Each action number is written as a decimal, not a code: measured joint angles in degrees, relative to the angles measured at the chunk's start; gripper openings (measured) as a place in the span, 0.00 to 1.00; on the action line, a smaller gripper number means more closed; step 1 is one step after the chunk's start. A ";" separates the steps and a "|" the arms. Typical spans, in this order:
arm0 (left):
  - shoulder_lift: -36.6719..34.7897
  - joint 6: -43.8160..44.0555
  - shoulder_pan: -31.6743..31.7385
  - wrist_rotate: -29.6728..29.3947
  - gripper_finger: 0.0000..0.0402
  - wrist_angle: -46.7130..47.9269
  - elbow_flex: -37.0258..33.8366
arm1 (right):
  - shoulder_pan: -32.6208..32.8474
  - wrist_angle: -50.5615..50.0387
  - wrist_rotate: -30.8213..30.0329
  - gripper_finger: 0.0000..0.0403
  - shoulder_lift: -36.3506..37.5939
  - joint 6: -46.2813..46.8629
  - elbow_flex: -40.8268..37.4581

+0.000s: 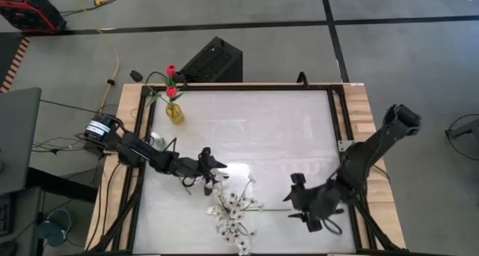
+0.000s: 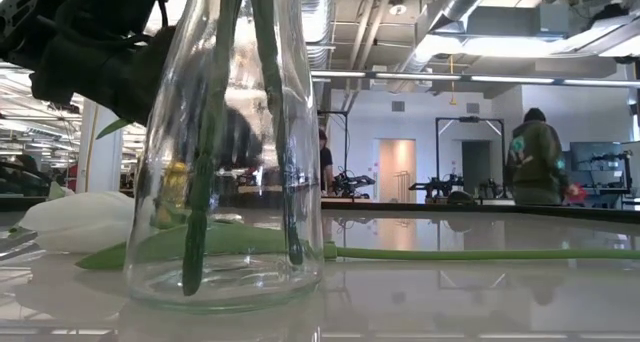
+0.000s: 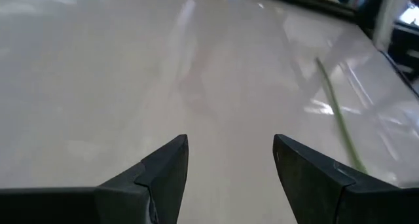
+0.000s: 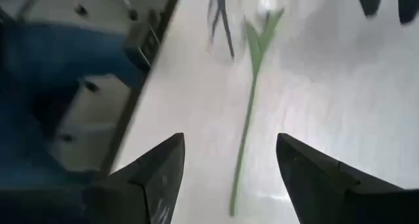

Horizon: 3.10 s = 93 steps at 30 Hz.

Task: Sort flowers into vase by color
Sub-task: Put the bottom white tulip into the transparent vase

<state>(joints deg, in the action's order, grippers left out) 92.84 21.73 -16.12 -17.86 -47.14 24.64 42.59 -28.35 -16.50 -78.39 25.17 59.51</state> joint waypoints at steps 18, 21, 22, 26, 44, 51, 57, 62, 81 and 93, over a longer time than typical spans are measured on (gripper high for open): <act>-32.22 19.42 -6.11 -5.62 0.53 44.97 0.00 | -10.16 42.62 1.88 0.65 -24.56 -5.52 -10.56; -32.50 18.41 -6.80 -9.09 0.53 44.89 0.00 | -9.50 41.14 2.57 0.65 -27.50 -5.33 -8.01; -32.48 18.41 -6.80 -9.82 0.53 44.98 0.00 | -9.27 40.13 2.11 0.64 -28.52 -5.12 -7.16; -31.40 18.31 -6.90 -9.86 0.53 45.19 0.00 | -8.73 33.98 1.32 0.61 -31.32 -0.99 -4.75; -20.20 21.88 -7.10 -7.05 0.53 45.12 0.00 | -0.78 13.29 -15.18 0.04 -24.84 19.94 -5.47; -17.69 23.85 -7.98 -5.25 0.53 44.55 0.00 | 6.92 2.91 -44.81 0.04 -13.68 38.97 -9.53; -17.69 23.00 -8.70 -6.87 0.53 43.45 0.00 | 15.83 14.21 -71.56 0.04 -10.14 41.05 -12.99; -17.71 22.14 -8.70 -8.95 0.53 43.29 0.00 | 17.43 28.40 -73.45 0.04 -10.08 28.09 -12.93; -17.73 23.33 -8.28 -6.61 0.53 42.89 0.00 | 13.88 49.72 -38.84 0.04 6.77 -20.25 -13.02; -17.73 22.28 -8.27 -9.69 0.53 42.89 0.00 | 5.52 117.60 -5.02 0.04 -16.36 -46.93 -21.56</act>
<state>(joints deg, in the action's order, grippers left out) 75.11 44.01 -24.39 -27.55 -4.25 24.64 48.11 89.25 -21.52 -94.75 -21.76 37.95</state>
